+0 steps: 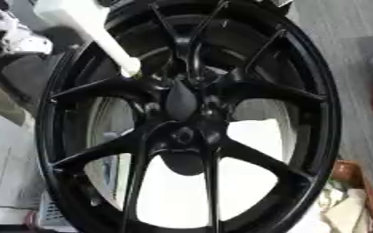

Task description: Pull the pin out of the wheel hub.

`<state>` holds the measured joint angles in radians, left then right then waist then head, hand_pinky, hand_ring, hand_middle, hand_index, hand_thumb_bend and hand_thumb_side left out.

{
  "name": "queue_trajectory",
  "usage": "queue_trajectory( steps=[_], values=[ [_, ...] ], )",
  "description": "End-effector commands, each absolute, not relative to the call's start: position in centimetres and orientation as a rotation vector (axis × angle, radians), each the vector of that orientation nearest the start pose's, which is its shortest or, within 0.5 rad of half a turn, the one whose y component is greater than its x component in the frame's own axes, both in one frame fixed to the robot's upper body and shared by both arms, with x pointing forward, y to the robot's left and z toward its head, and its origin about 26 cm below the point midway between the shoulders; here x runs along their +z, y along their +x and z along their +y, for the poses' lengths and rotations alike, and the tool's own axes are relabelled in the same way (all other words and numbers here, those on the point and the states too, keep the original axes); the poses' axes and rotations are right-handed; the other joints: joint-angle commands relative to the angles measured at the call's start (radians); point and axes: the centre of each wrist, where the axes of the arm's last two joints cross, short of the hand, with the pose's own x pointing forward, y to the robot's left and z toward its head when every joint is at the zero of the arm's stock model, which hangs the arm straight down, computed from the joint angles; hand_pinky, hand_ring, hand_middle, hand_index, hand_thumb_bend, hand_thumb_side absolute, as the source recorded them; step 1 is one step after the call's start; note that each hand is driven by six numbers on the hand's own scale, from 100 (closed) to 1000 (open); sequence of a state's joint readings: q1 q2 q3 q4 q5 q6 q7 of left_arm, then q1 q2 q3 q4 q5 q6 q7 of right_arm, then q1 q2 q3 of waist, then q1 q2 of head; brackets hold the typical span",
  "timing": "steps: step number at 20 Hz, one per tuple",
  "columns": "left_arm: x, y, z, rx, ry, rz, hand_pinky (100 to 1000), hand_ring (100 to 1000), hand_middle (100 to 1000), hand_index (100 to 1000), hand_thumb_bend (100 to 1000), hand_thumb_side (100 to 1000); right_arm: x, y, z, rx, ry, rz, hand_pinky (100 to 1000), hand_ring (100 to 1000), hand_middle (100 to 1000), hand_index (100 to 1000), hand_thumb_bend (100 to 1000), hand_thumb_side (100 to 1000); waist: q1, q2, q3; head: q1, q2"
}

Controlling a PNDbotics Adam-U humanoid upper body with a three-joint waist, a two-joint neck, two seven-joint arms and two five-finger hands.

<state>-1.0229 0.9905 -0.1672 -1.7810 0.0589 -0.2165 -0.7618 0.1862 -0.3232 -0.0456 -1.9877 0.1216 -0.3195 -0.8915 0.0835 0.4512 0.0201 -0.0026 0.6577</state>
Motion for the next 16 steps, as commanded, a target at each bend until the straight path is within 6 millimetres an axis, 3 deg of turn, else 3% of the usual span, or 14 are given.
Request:
queue_trajectory(
  steps=[1,5,8,12,16],
  values=[
    [46.0,29.5,31.9,2.157,-0.834,2.590,687,403,184,262,100,214,8.3,22.2,-32.1,-0.541,-0.879,-2.208,484,825,814,787,100,601,-0.005,-0.032,0.006,-0.007,0.004],
    [45.7,30.9,36.5,2.004,-1.010,2.830,688,404,190,272,100,230,8.3,22.1,-32.2,-0.541,-0.884,-2.209,484,825,814,787,100,600,-0.010,-0.036,0.011,-0.011,0.007],
    [44.8,31.9,39.1,1.940,-1.185,2.918,692,411,203,285,100,231,8.3,22.1,-32.2,-0.542,-0.883,-2.209,484,825,814,787,100,599,-0.014,-0.038,0.010,-0.011,0.004],
    [43.5,33.1,42.0,1.813,-1.364,3.039,690,410,205,292,100,246,8.2,22.0,-32.3,-0.543,-0.884,-2.208,485,825,813,787,100,598,-0.018,-0.039,0.006,-0.011,-0.002],
    [41.8,34.3,44.2,1.767,-1.562,3.088,694,428,228,310,100,199,8.3,22.1,-32.2,-0.548,-0.879,-2.209,485,825,813,786,100,600,-0.018,-0.039,0.003,-0.009,-0.010]
  ],
)
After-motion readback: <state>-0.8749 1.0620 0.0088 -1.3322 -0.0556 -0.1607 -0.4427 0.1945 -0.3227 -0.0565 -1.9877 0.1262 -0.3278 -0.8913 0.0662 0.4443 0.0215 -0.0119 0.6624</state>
